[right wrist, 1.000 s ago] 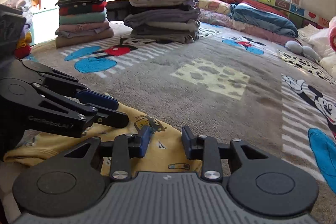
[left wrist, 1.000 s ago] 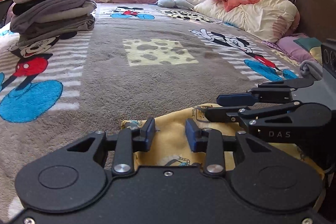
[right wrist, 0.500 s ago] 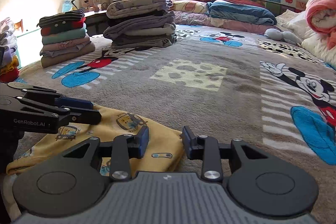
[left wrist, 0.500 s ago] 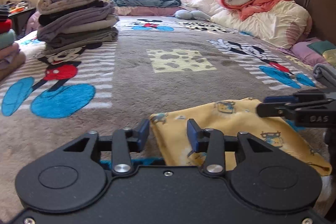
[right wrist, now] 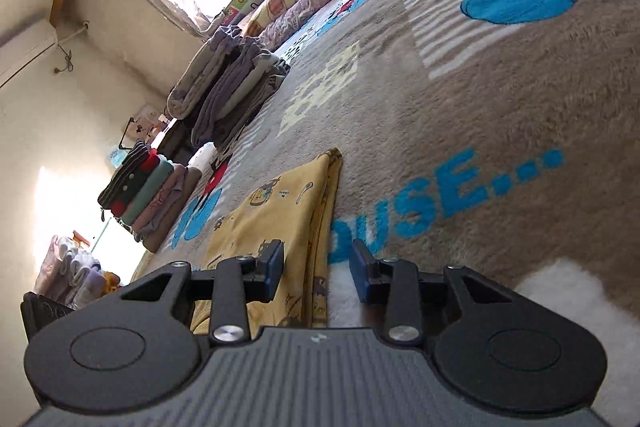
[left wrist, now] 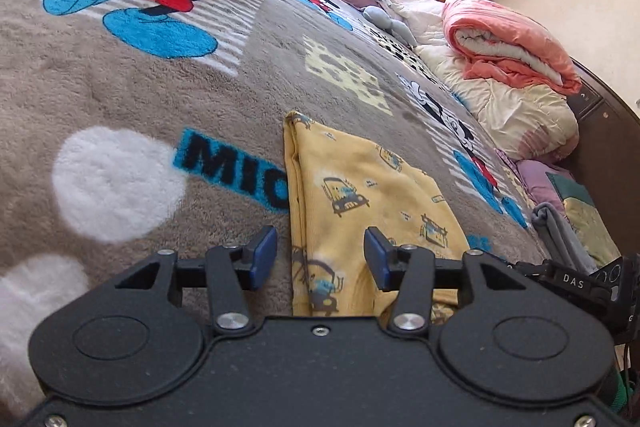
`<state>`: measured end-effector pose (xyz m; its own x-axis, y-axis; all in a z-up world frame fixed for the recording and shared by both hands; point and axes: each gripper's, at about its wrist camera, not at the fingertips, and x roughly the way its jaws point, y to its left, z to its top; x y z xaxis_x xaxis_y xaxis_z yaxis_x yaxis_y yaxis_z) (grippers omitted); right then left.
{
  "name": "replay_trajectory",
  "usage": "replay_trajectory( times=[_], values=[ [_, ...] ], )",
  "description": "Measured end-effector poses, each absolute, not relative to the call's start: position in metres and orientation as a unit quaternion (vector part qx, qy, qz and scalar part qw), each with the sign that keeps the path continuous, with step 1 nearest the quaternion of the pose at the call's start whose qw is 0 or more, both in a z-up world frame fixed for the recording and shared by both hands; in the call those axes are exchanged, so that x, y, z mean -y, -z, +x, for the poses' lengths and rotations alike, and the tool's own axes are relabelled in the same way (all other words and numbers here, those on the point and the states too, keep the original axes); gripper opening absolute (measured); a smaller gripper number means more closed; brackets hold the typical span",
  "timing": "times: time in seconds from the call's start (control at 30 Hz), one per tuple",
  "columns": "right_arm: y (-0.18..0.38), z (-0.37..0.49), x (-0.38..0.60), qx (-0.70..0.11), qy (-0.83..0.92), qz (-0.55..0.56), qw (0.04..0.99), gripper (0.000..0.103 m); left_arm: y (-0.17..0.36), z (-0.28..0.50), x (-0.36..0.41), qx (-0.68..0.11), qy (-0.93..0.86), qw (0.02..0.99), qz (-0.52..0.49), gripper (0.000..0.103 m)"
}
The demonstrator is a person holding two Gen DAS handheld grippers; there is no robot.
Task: Fold clothes
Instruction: 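Close both grippers on the end of the folded yellow garment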
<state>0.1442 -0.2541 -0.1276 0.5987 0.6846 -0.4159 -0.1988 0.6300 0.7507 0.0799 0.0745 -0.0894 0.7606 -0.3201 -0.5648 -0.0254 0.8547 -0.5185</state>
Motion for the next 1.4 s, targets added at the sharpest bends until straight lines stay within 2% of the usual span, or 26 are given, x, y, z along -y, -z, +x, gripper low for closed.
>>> replay_trajectory(
  times=[0.23,0.47,0.5,0.53,0.6,0.67,0.8,0.83,0.87,0.9,0.93,0.97,1.0,1.03,1.07,1.1,1.13,1.17,1.2,1.23,1.3,1.4],
  values=[
    [0.133,0.127,0.242,-0.349,-0.278,0.31,0.84,0.037,0.101,0.073,-0.072,-0.333,0.088,0.896,-0.282,0.046],
    [0.145,0.133,0.238,-0.324,-0.276,0.371,0.826,0.036,0.11,0.079,-0.076,-0.316,0.086,0.869,-0.371,0.045],
    [0.145,0.133,0.237,-0.321,-0.276,0.375,0.825,0.036,0.11,0.079,-0.074,-0.315,0.087,0.87,-0.37,0.041],
    [0.145,0.132,0.235,-0.319,-0.276,0.378,0.824,0.037,0.109,0.078,-0.073,-0.315,0.085,0.871,-0.368,0.025],
    [0.144,0.131,0.231,-0.314,-0.276,0.385,0.823,0.037,0.107,0.074,-0.073,-0.316,0.079,0.872,-0.365,0.017],
    [0.144,0.13,0.228,-0.309,-0.277,0.392,0.821,0.021,0.098,0.064,-0.077,-0.301,0.085,0.87,-0.38,0.016],
    [0.135,0.117,0.232,-0.301,-0.287,0.429,0.802,0.018,0.091,0.049,-0.084,-0.312,0.095,0.87,-0.37,0.019],
    [0.137,0.115,0.232,-0.312,-0.285,0.427,0.8,0.022,0.096,0.051,-0.086,-0.327,0.09,0.867,-0.366,0.03],
    [0.139,0.114,0.231,-0.325,-0.282,0.422,0.798,0.027,0.101,0.052,-0.089,-0.336,0.085,0.862,-0.369,0.034],
    [0.142,0.114,0.231,-0.332,-0.279,0.415,0.8,0.036,0.105,0.051,-0.094,-0.336,0.086,0.857,-0.382,0.038],
    [0.142,0.113,0.23,-0.33,-0.279,0.411,0.803,0.037,0.108,0.052,-0.097,-0.335,0.087,0.851,-0.395,0.042],
    [0.141,0.113,0.23,-0.323,-0.28,0.413,0.804,0.04,0.108,0.053,-0.097,-0.331,0.087,0.848,-0.404,0.044],
    [0.139,0.113,0.231,-0.316,-0.281,0.417,0.805,0.05,0.109,0.054,-0.096,-0.329,0.085,0.849,-0.405,0.047],
    [0.14,0.114,0.231,-0.311,-0.28,0.421,0.805,0.054,0.11,0.056,-0.095,-0.326,0.082,0.849,-0.407,0.047],
    [0.141,0.114,0.231,-0.307,-0.279,0.425,0.804,0.054,0.111,0.057,-0.094,-0.324,0.08,0.85,-0.409,0.047],
    [0.144,0.115,0.229,-0.308,-0.276,0.421,0.807,0.053,0.112,0.058,-0.093,-0.321,0.077,0.85,-0.411,0.045],
    [0.145,0.117,0.225,-0.311,-0.275,0.409,0.813,0.046,0.111,0.059,-0.09,-0.32,0.075,0.854,-0.404,0.04],
    [0.146,0.12,0.219,-0.315,-0.274,0.395,0.819,0.041,0.108,0.061,-0.082,-0.323,0.073,0.863,-0.382,0.033],
    [0.146,0.122,0.214,-0.318,-0.273,0.381,0.824,0.031,0.103,0.063,-0.074,-0.327,0.074,0.871,-0.359,0.019],
    [0.147,0.123,0.21,-0.321,-0.276,0.373,0.826,0.024,0.1,0.064,-0.068,-0.326,0.078,0.876,-0.347,0.014],
    [0.145,0.121,0.208,-0.319,-0.28,0.373,0.825,0.018,0.093,0.062,-0.062,-0.316,0.087,0.883,-0.335,0.014],
    [0.138,0.116,0.211,-0.305,-0.288,0.378,0.826,0.016,0.085,0.062,-0.057,-0.307,0.109,0.886,-0.33,0.014]
  ],
)
